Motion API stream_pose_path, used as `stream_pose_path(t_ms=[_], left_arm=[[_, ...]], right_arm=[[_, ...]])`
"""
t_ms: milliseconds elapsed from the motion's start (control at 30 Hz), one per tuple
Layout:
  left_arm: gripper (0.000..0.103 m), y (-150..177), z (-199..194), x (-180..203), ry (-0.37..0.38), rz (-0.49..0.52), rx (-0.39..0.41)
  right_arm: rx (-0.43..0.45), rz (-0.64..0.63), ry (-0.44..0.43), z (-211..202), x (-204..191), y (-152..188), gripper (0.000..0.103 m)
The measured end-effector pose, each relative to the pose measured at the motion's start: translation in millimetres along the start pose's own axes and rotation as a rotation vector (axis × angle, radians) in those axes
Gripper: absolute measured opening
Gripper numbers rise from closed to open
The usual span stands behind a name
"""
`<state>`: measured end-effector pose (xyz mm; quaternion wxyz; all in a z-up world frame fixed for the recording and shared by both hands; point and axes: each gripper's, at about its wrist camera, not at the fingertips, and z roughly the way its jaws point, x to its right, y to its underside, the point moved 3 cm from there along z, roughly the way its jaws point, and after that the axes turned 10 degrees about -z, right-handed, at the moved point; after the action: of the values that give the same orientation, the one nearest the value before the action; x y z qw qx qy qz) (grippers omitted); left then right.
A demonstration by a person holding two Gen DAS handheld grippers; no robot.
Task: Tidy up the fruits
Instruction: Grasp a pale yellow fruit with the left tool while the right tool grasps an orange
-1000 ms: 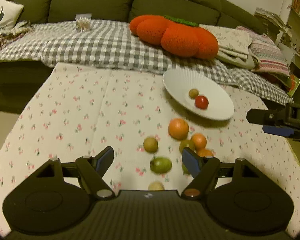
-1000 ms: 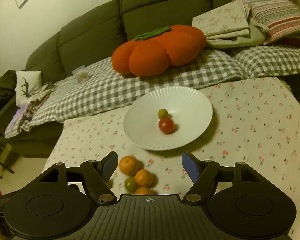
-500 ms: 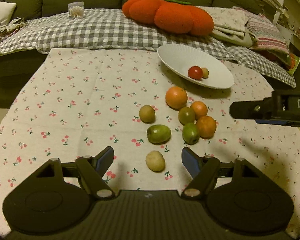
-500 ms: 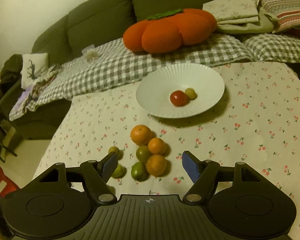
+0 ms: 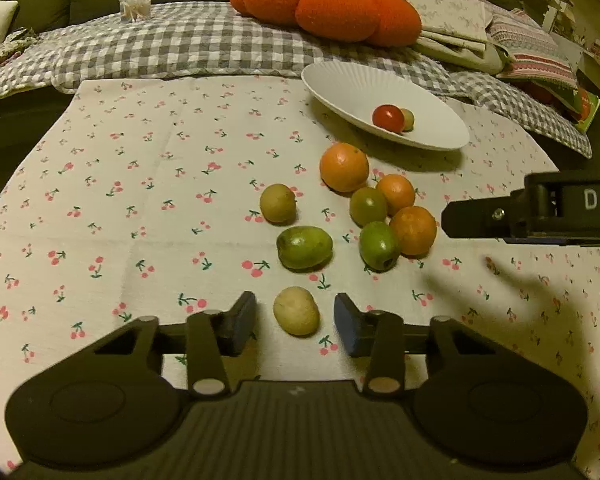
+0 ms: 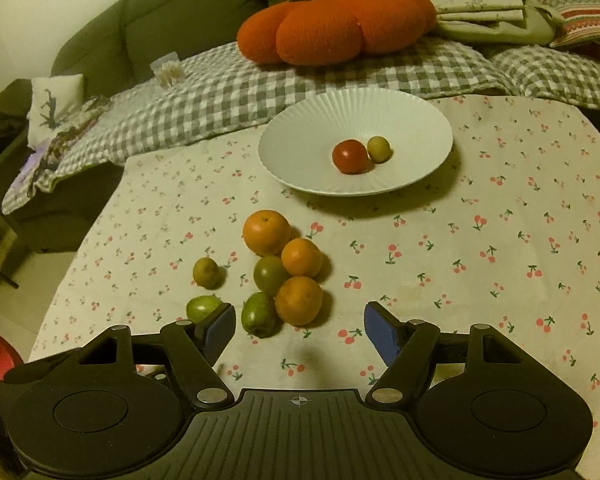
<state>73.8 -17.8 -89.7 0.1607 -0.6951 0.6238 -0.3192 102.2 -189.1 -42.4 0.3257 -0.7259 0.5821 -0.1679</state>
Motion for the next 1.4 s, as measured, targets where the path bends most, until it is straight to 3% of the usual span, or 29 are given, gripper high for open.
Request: stream_pose_path(t_ms=[133, 533, 767, 1033, 1133, 1400], left_arm=[[0.023, 2, 5, 5, -0.014, 0.028, 0.008], [0.023, 4, -1, 3, -0.025, 0.021, 0.014], [0.023, 1, -4, -1, -0.021, 0.000, 0.012], [0.023, -2, -6, -6, -0.017, -0.027, 0.014], [0.023, -2, -6, -5, -0.014, -0.027, 0.012], [0.023, -3, -6, -7, -0.016, -0.032, 0.016]], right_arm=[[-0.009, 0.010, -0.004, 4, 2, 1, 0.072], [-0.039, 0.092, -0.035, 33, 7, 7, 0.071], [-0.033, 0.163, -0.092, 53, 5, 6, 0.052], [-0.012, 0.158, -0.109, 53, 1, 2, 0.044], [-0.009, 0.151, -0.103, 52, 1, 0, 0.027], [-0.013, 0.130, -0.094, 55, 0, 0, 0.029]])
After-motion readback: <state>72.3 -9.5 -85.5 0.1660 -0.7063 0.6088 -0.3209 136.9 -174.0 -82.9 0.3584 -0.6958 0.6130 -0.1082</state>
